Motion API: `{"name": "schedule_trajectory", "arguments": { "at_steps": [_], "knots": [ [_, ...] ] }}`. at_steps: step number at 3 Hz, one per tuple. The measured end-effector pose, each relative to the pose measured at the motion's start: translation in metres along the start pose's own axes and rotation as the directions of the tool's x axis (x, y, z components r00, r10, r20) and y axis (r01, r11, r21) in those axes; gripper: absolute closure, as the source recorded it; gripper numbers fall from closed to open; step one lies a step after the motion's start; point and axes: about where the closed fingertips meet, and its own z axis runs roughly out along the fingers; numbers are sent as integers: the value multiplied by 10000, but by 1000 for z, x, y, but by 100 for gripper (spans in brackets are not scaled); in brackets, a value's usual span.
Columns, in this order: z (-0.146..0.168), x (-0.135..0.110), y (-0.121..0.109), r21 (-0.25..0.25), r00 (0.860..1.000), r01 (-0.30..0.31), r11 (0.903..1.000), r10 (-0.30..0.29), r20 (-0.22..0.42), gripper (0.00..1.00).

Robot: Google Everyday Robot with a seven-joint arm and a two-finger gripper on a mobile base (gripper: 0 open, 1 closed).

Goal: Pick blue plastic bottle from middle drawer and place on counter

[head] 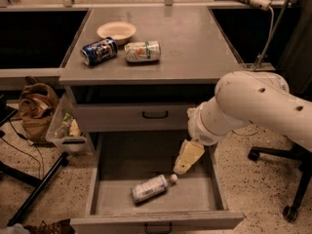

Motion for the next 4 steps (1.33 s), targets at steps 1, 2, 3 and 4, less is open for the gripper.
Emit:
{"name": "schedule_trajectory", "arguments": {
  "at_steps": [1,2,3,4],
  "knots": [
    [24,9,4,-42,9996,-263,9996,262,-53,0],
    [78,38,20,-369,9911,-1297,9909,1307,261,0],
    [164,44,36,-998,9829,-1449,9844,1548,995,0],
    [164,44,36,-998,9829,-1449,9844,1548,995,0]
  ]
}}
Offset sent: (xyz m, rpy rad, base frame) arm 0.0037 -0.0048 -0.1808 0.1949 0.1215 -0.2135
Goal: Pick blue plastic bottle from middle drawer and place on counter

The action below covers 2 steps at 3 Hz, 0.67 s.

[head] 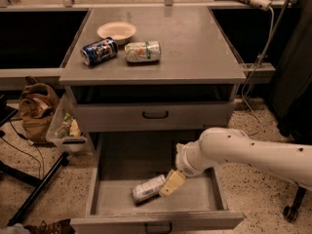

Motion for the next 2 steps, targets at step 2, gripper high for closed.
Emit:
{"name": "schedule_trajectory", "arguments": {
  "at_steps": [2],
  "knots": [
    [44,13,-16,-141,9999,92,9999,-92,-55,0]
  ]
}}
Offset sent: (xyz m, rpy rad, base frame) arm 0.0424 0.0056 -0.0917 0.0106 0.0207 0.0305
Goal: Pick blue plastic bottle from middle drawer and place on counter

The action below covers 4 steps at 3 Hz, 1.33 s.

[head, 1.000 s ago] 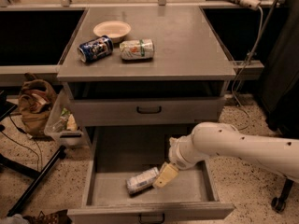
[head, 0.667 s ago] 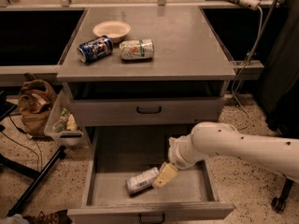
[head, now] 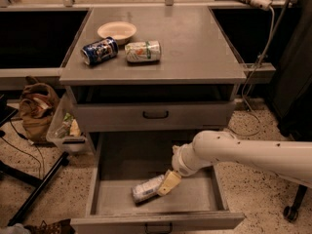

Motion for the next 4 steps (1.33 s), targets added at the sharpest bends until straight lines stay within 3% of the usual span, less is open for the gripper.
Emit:
{"name": "schedule_trajectory", "arguments": {
  "at_steps": [2,3,4],
  "knots": [
    [60,7,-20,-400,9937,-3,9992,48,1123,0],
    [60,7,-20,-402,9937,-5,9992,50,1123,0],
    [85,16,-16,-779,9935,-215,9967,300,1099,0]
  ]
}}
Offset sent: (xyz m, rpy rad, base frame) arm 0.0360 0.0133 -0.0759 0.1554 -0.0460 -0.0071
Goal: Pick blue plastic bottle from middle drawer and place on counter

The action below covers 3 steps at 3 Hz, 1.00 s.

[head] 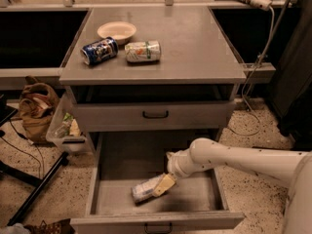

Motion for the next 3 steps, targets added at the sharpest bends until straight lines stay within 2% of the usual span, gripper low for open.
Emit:
{"name": "schedule_trajectory", "arguments": {
  "at_steps": [2,3],
  "knots": [
    [49,10,18,-758,9995,-207,9969,187,-261,0],
    [64,14,24,-856,9986,-218,9961,176,-502,0]
  ]
}}
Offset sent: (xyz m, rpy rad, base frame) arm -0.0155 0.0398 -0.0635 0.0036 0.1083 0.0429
